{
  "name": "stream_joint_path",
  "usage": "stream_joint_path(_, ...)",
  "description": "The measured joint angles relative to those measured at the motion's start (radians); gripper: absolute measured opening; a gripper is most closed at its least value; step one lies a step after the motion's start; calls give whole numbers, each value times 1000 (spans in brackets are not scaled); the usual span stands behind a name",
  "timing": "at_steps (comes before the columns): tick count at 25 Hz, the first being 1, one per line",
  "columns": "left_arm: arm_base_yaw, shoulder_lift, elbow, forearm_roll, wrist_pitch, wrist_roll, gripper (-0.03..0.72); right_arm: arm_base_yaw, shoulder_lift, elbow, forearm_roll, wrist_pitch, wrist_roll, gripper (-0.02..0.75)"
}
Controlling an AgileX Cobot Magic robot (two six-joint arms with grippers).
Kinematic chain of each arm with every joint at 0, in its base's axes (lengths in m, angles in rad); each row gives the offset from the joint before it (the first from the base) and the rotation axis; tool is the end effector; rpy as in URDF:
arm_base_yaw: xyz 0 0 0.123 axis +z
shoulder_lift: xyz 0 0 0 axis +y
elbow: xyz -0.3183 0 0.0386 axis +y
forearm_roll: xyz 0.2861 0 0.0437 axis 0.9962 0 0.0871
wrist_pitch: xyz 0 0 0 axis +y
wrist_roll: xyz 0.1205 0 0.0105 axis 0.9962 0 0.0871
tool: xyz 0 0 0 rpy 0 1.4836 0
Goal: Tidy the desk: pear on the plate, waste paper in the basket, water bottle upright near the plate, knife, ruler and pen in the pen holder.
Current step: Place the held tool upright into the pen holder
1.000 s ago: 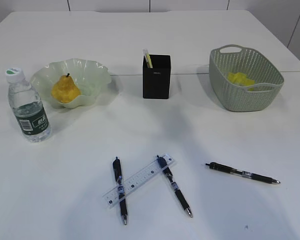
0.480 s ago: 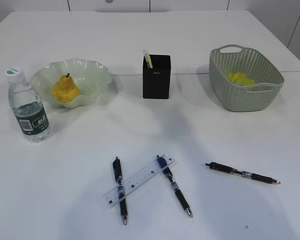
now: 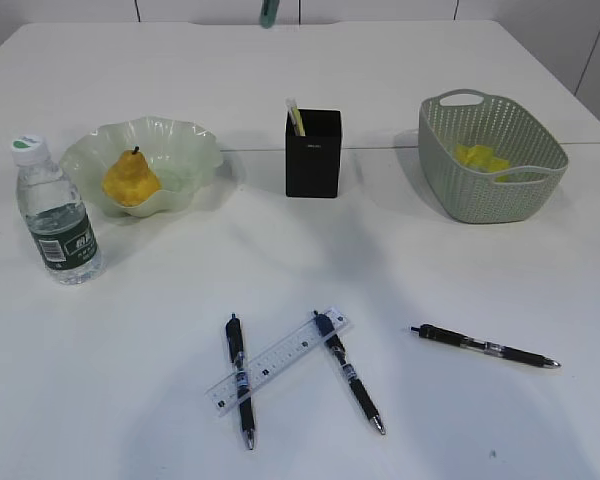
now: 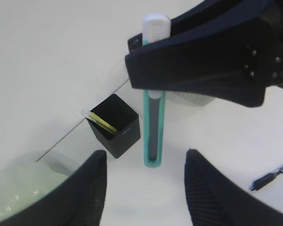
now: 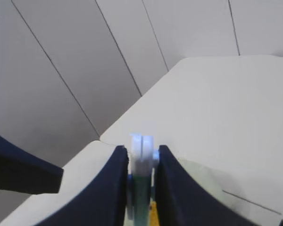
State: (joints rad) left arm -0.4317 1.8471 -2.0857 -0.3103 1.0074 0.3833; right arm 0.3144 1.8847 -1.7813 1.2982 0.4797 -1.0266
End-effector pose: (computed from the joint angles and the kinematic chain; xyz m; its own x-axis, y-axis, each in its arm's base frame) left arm 0.4265 -0.2309 0.4572 -0.4187 0.4185 -0.8060 0.6941 0.7197 0.0131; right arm 0.4884 0.2154 0.4110 -0.3074 0.1230 -0.9436 -0.6401 0.7071 0.3006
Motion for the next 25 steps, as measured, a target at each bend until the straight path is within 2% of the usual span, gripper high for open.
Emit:
stream_joint_path(5, 0, 0, 0, 53, 0, 0, 379, 0, 0, 0, -96, -32, -117, 130)
stream_joint_path(11, 0, 0, 0, 193, 61, 0, 373, 0, 0, 0, -273, -84, -177, 130)
stream_joint_path(17, 0, 0, 0, 283, 90, 0, 358, 0, 19, 0, -298, -152, -181, 130)
stream_joint_path(25, 0, 0, 0, 310, 29, -14, 350, 0, 83, 0, -344, -172, -185, 130)
